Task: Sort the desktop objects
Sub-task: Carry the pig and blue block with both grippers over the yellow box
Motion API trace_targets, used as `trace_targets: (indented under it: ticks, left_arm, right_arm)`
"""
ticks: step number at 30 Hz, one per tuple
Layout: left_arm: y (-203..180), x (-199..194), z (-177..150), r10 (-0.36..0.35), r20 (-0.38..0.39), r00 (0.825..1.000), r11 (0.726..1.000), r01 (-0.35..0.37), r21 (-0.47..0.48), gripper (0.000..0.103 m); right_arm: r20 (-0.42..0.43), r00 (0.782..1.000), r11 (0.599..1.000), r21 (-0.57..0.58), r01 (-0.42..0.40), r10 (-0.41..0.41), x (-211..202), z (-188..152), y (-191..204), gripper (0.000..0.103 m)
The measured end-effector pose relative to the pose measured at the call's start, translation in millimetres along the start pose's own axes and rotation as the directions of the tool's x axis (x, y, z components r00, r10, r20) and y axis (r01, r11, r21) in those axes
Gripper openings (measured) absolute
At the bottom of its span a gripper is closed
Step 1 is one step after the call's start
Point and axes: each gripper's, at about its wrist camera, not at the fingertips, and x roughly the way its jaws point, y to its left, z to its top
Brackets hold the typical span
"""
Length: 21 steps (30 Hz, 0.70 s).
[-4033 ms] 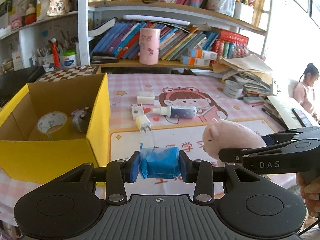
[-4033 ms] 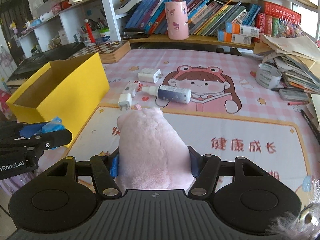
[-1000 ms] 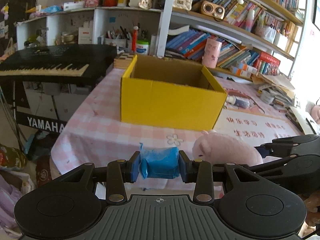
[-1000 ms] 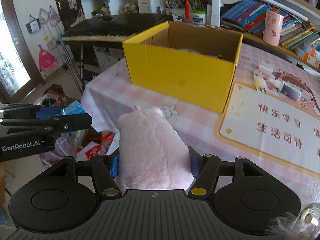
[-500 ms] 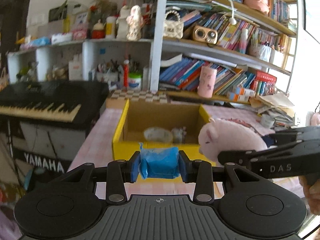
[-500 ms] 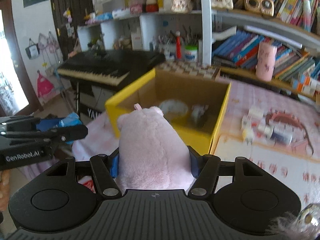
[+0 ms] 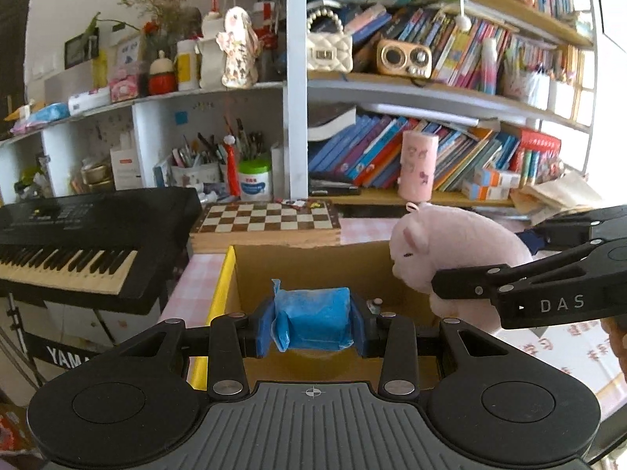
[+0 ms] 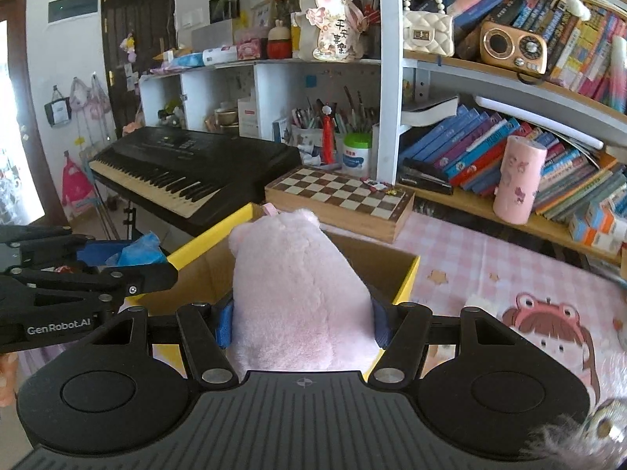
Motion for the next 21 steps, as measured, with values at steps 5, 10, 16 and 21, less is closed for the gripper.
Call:
trace_targets:
  ticks: [5,10,16,21]
  left_arm:
    - [-4,35,11,0.021,-0.046,0.999,0.999,-0.019,0.047,0.037]
    - [-7,72,19,0.025,-0.121,0.992,0.997,-0.015,0.082,0.037]
    - [-17,114,16,0.042,-0.218,0.975,0.982,0.0,0.189,0.037]
    - [-18,134,18,0.04,-0.269,0.962,0.969,0.029,0.247,0.038]
  right_arm:
    - [-0.034,0.999,1.0,-0.003,-0.022,0.022,33,4,-20,0.06]
    - [-0.097,0.994,0.996,-0.073,-0.058,0.051,69,6,-28,0.06]
    - [-0.242,0.967,0.965,-0.222,-0.138,0.082,118,3,-25,0.06]
    - [-0.286,0.957,0.911,-0.379,-0.161,0.05,143,-5,-18,0.06]
